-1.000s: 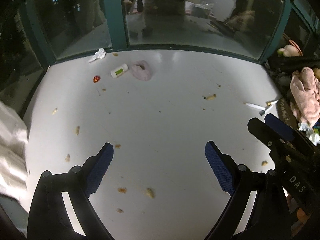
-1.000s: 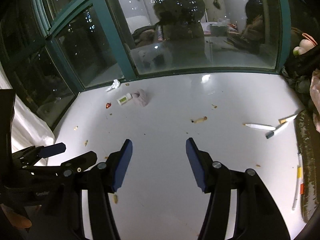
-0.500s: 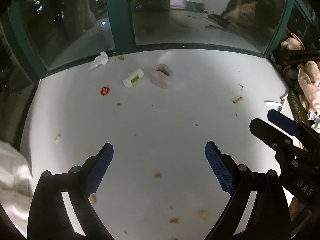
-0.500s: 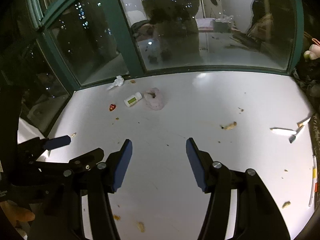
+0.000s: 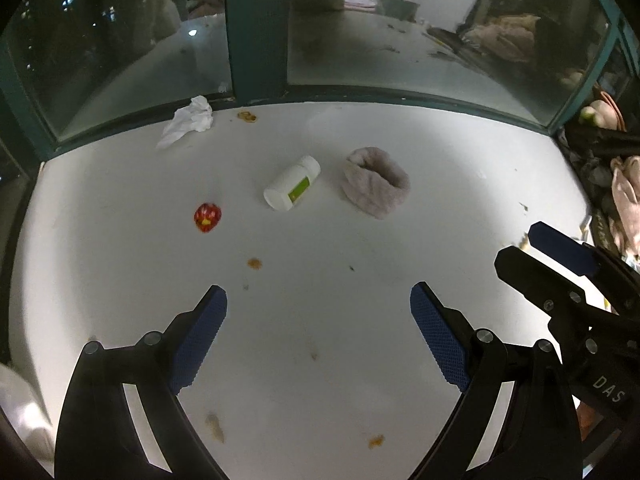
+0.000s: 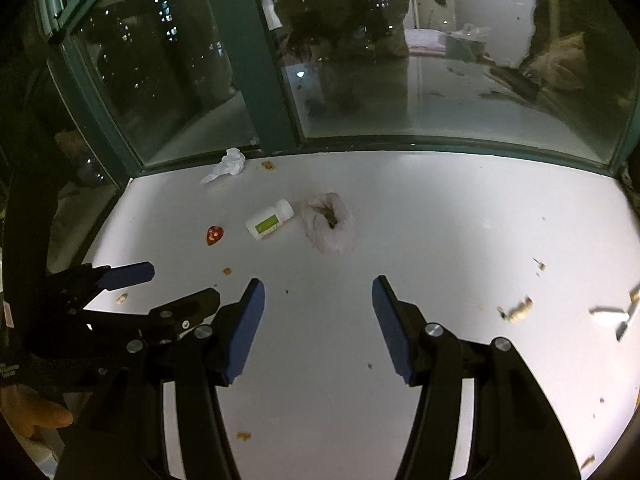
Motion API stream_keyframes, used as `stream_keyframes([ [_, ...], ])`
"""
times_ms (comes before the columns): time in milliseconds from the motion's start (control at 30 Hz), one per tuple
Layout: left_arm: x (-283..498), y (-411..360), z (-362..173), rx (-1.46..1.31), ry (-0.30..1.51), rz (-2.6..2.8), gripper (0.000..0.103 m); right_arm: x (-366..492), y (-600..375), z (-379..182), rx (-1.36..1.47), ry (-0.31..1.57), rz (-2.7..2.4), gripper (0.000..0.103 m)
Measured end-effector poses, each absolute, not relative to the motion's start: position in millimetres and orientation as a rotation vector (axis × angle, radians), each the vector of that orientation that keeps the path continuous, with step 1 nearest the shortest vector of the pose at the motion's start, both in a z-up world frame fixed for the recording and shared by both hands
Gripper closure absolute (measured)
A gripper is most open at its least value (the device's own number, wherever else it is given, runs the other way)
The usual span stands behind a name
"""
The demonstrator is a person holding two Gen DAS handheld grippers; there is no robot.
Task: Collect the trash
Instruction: 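Close the right gripper on the grey cloth while the left gripper grasps the white pill bottle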
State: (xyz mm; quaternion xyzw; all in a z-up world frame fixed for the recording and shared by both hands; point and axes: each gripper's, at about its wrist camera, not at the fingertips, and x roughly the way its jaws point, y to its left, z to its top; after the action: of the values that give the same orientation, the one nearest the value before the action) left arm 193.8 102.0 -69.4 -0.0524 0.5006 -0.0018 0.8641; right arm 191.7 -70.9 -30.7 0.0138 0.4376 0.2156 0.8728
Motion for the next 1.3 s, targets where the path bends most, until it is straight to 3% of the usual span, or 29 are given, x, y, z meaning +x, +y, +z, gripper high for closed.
stream_keyframes([
  [800, 305.5, 129.3, -156.8, 0.022, 1.069, -0.129, 0.013, 285.3, -41.5, -122.5, -0.038, 0.977, 0.520, 0.049],
  [1300, 326.9, 127.0, -166.4, 0.107, 1.011, -0.151, 0.014, 309.8, -34.9, -142.1, -0.108, 0.970, 0.541, 0.049],
])
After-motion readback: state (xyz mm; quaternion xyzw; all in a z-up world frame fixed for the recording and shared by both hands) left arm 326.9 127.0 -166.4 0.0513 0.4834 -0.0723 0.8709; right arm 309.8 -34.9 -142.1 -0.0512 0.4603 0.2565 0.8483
